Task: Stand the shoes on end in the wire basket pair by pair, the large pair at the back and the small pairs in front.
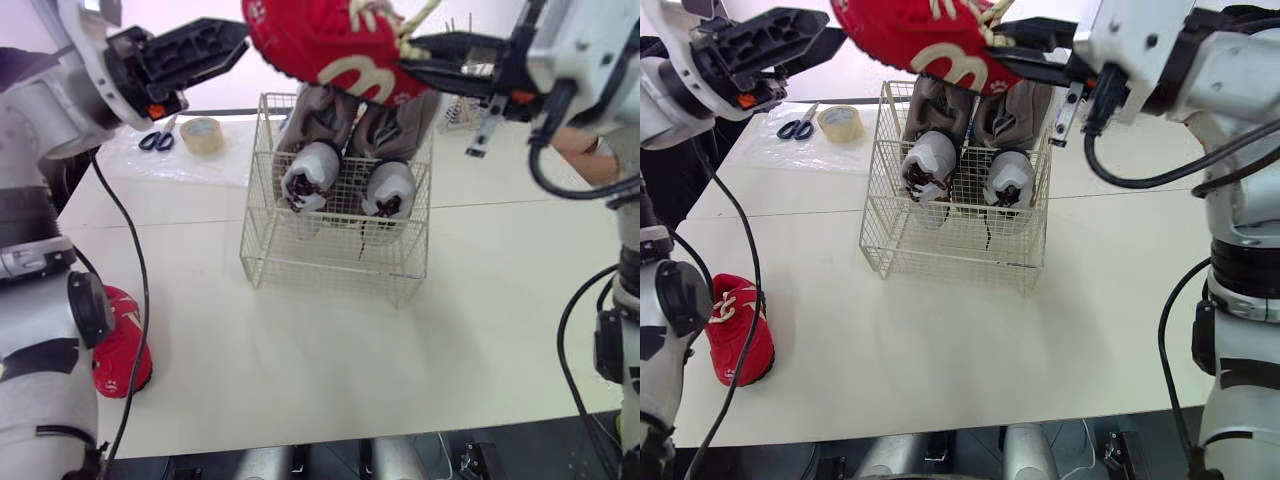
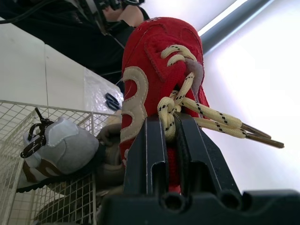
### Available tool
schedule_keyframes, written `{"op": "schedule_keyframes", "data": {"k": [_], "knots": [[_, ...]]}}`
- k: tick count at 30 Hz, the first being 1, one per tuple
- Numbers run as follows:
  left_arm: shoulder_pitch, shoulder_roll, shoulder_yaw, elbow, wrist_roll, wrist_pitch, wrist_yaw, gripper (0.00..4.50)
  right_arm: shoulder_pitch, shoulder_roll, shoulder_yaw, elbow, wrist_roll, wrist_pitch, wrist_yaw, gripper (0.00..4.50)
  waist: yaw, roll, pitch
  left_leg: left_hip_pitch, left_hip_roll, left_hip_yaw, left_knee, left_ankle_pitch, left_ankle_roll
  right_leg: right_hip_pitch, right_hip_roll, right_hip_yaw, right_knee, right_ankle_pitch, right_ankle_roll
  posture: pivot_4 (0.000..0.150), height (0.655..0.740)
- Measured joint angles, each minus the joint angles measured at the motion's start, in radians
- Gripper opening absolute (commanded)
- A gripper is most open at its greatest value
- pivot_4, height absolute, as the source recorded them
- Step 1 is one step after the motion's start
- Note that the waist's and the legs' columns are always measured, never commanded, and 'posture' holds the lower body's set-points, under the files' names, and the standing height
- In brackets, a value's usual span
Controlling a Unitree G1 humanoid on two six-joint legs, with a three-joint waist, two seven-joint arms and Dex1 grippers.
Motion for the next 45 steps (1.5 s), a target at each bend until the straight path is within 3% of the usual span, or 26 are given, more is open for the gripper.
{"op": "schedule_keyframes", "data": {"k": [7,10,16,18,21,25,30,31,37,42,45], "knots": [[-0.038,-0.005,0.030,0.028,-0.006,0.068,0.028,4.50,0.000,0.016,0.065,0.039,-0.094,-0.163,0.057,0.05,-0.003,-0.003,0.002,0.000,0.000,0.000,0.000,0.000,0.000,0.000,0.000,0.000,0.001,0.000,0.000,0.150,0.7400],[-0.026,-0.008,0.026,0.014,-0.001,0.079,0.027,3.59,0.000,0.028,0.067,0.048,-0.107,-0.191,0.064,0.00,-0.003,-0.003,0.002,0.000,0.000,0.000,0.000,0.000,0.000,-0.001,0.000,0.000,0.001,0.000,0.000,0.150,0.7400],[0.041,-0.004,0.005,-0.055,0.010,0.098,0.010,0.68,-0.002,0.039,0.068,0.057,-0.112,-0.210,0.082,0.00,-0.005,-0.003,0.002,0.000,0.000,0.000,0.000,0.000,-0.001,-0.001,0.000,0.000,0.001,0.000,0.000,0.150,0.7400],[0.059,-0.004,0.005,-0.072,0.022,0.095,0.010,0.22,-0.002,0.040,0.070,0.057,-0.112,-0.213,0.092,0.00,-0.004,-0.003,0.002,0.000,0.000,0.000,0.000,0.000,-0.001,-0.001,0.000,0.000,0.001,0.000,0.000,0.150,0.7400],[0.060,-0.007,0.008,-0.075,0.024,0.095,0.016,0.22,-0.003,0.045,0.069,0.057,-0.100,-0.181,0.096,0.00,-0.003,-0.004,0.002,0.000,0.000,0.000,0.000,0.000,-0.001,-0.001,0.000,0.000,0.001,0.000,0.000,0.150,0.7400],[0.072,-0.055,0.059,-0.076,0.007,0.101,0.080,0.22,-0.003,0.045,-0.013,0.025,0.108,0.118,0.078,1.60,0.003,-0.004,0.002,0.000,0.000,-0.001,0.000,0.000,-0.001,-0.001,-0.001,0.000,0.001,0.000,0.000,0.150,0.7400],[0.138,-0.118,0.221,-0.074,-0.073,0.107,0.227,0.22,0.056,0.001,-0.215,-0.006,0.441,0.526,0.010,4.28,0.004,-0.004,0.002,-0.001,0.001,-0.001,0.000,-0.001,0.001,-0.001,-0.001,0.000,0.000,0.000,0.000,0.150,0.7400],[0.145,-0.134,0.244,-0.087,-0.089,0.105,0.255,0.22,0.068,0.003,-0.245,-0.006,0.493,0.578,-0.011,4.45,0.004,-0.004,0.002,-0.001,0.001,-0.001,0.000,-0.001,0.001,-0.001,-0.001,0.000,0.000,0.000,0.000,0.150,0.7400],[0.230,-0.274,0.357,-0.243,-0.240,0.040,0.451,0.22,0.243,0.150,-0.455,0.012,0.823,0.807,-0.273,4.45,0.004,-0.007,0.000,0.000,0.001,-0.002,0.000,-0.002,0.001,0.001,-0.001,0.001,0.000,0.000,0.000,0.150,0.7400],[0.249,-0.390,0.356,-0.334,-0.358,-0.038,0.572,0.22,0.314,0.414,-0.417,-0.027,0.962,0.782,-0.480,4.45,-0.001,-0.007,0.000,-0.001,0.001,-0.001,-0.001,0.000,-0.001,-0.002,-0.001,0.001,0.002,0.000,0.000,0.150,0.7400],[0.259,-0.416,0.330,-0.356,-0.406,-0.070,0.620,0.22,0.278,0.496,-0.377,-0.042,0.992,0.728,-0.536,4.45,-0.003,-0.007,0.000,-0.001,0.000,-0.001,0.000,0.001,-0.001,-0.002,0.000,0.001,0.003,0.000,0.000,0.150,0.7400]]}}
